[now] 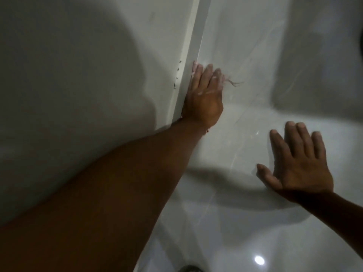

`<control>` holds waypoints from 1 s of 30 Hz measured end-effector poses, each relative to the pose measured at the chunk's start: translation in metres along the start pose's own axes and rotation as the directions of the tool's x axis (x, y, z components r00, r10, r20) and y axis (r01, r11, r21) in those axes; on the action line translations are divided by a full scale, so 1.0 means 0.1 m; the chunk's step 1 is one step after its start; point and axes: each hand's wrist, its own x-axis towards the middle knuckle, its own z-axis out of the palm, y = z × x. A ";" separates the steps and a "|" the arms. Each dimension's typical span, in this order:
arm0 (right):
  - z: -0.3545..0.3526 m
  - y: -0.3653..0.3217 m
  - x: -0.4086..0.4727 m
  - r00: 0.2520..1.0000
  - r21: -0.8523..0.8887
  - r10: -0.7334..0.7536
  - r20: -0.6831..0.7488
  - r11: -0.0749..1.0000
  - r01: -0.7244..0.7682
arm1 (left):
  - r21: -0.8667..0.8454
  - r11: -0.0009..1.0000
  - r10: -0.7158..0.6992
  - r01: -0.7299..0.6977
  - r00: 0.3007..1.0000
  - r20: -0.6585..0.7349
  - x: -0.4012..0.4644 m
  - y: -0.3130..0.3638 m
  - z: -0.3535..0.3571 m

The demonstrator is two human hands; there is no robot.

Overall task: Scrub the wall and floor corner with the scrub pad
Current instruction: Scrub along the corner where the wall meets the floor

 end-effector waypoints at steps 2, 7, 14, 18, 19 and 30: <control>0.00 0.02 0.00 1.000 -0.003 -0.003 -0.005 1.000 0.003 | 0.047 0.999 0.007 -0.009 0.998 0.061 0.37 0.02 0.04; 0.02 0.02 0.01 1.000 -0.011 -0.004 -0.021 1.000 0.004 | 0.046 0.999 -0.008 0.002 0.992 0.127 0.94 0.03 0.16; -0.02 0.00 0.01 1.000 0.000 0.007 0.005 1.000 -0.007 | -0.053 0.998 0.011 -0.014 0.998 -0.055 -0.74 -0.02 -0.13; -0.03 -0.03 0.01 1.000 0.017 0.023 0.009 1.000 -0.023 | -0.027 0.998 -0.054 0.059 0.985 0.162 -2.28 -0.02 -0.45; -0.04 -0.03 0.02 0.999 0.016 0.026 0.019 1.000 -0.026 | -0.015 0.997 -0.065 0.069 0.978 0.200 -2.48 -0.03 -0.49; -0.05 -0.03 0.02 0.997 -0.013 0.028 0.073 1.000 -0.027 | -0.052 0.998 -0.041 0.039 0.999 -0.031 -1.21 -0.04 -0.12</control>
